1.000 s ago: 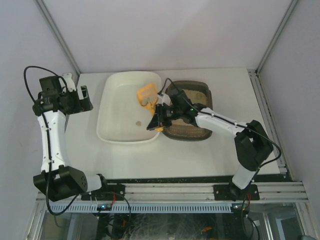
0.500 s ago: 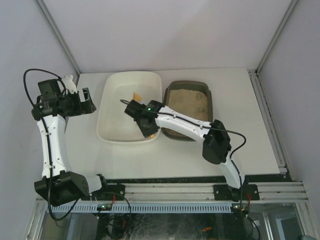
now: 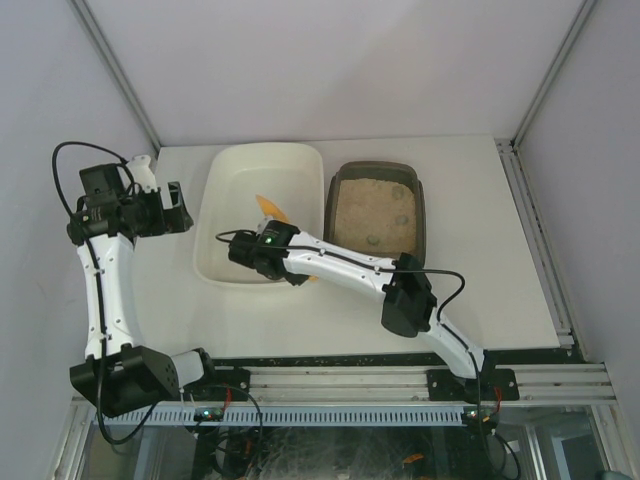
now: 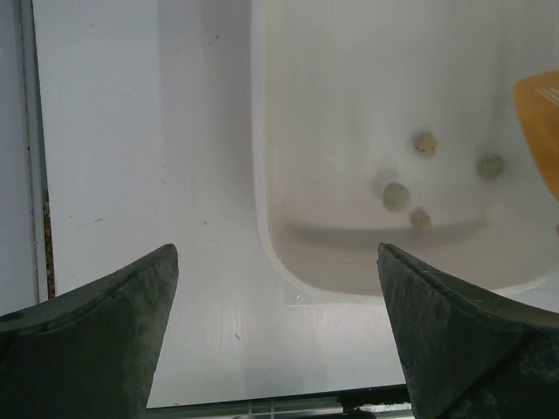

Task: Clean the litter box

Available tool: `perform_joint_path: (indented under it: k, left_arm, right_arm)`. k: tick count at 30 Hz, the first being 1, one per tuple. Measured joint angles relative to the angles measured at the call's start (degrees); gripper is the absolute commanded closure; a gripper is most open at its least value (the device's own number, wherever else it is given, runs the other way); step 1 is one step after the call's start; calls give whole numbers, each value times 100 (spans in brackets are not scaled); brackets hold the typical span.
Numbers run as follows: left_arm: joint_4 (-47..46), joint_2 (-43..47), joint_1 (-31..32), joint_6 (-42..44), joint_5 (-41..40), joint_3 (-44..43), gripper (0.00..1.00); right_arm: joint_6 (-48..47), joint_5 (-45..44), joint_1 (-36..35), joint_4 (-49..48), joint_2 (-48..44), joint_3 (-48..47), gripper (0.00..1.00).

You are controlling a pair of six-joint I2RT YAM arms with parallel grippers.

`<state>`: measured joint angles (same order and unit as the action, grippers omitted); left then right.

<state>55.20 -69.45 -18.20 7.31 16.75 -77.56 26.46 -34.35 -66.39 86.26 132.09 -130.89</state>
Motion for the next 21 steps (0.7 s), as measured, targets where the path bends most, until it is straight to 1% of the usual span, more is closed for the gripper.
perform_joint_path:
  k: [7, 10, 15, 21]
  left_arm:
    - [0, 28, 0, 39, 11, 0, 0]
    - [11, 46, 0, 66, 114, 0, 0]
    - [125, 50, 0, 136, 402, 0, 0]
    - [157, 33, 0, -26, 444, 0, 0]
  right_arm:
    - [-20, -240, -2, 90, -9, 9, 100]
    - [-33, -240, 22, -39, -138, 243, 100]
    - [-35, -125, 105, -291, -597, 789, 100]
    - [11, 31, 315, -455, -1292, 1397, 100]
